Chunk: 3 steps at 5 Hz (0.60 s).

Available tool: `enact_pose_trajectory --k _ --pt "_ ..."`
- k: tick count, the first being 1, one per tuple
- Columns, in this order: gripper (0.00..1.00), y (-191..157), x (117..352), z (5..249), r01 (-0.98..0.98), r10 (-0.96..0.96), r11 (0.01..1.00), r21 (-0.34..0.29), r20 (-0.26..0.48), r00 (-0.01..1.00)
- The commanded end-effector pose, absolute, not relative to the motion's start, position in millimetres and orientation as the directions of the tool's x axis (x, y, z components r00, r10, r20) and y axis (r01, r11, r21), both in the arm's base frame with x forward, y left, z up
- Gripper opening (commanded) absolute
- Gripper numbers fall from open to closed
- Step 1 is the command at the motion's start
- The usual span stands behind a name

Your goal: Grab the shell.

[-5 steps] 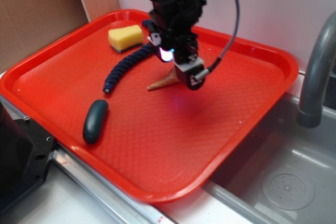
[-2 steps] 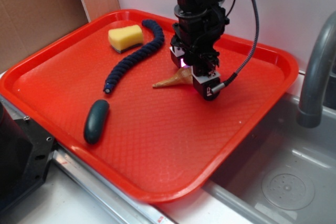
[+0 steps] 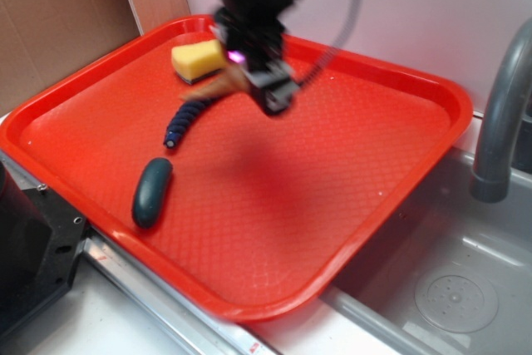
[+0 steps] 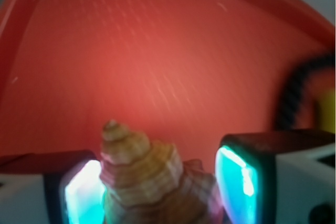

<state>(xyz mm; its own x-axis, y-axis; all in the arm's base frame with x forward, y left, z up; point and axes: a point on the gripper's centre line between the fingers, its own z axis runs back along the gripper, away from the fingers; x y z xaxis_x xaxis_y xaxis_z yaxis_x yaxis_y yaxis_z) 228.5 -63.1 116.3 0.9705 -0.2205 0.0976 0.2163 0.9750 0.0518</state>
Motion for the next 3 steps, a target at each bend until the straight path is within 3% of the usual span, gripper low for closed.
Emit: enact_pose_trajectory --k 1,2,3 --pt "0.0 2 218 187 -0.211 0.226 0.965 -0.155 0.086 0.97" --pt "0.0 32 232 197 -0.312 0.327 0.939 -0.143 0.098 0.94" --pt "0.0 32 236 218 -0.286 0.305 0.949 -0.133 0.16 0.939"
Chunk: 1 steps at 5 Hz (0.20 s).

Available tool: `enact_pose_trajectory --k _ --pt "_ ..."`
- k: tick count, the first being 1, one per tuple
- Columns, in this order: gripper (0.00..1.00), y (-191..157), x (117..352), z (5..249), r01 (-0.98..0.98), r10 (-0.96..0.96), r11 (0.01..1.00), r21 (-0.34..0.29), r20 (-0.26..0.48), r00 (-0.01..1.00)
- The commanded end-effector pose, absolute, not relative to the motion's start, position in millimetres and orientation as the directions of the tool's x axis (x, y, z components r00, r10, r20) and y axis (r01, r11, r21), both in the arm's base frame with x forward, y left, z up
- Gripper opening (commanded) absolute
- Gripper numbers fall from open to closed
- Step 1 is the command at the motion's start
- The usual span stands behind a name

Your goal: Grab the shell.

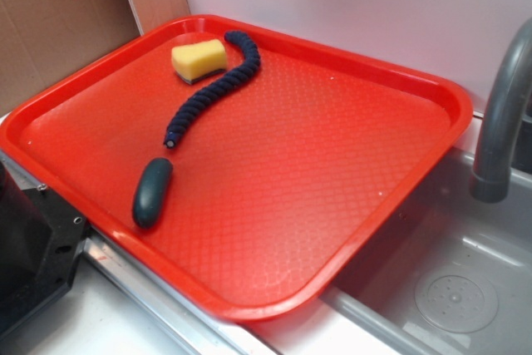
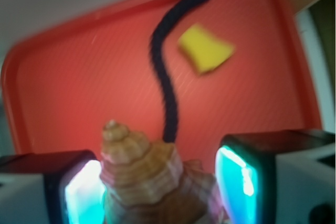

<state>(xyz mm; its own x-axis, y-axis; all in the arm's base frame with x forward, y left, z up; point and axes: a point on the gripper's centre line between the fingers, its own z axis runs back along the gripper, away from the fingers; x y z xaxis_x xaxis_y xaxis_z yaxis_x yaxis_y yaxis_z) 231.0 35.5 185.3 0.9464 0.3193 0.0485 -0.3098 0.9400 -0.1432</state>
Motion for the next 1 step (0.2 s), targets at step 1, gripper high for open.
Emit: enact_pose_trajectory --k 1 --pt "0.0 6.6 227.1 222.3 -0.23 0.243 0.969 -0.086 0.191 0.951"
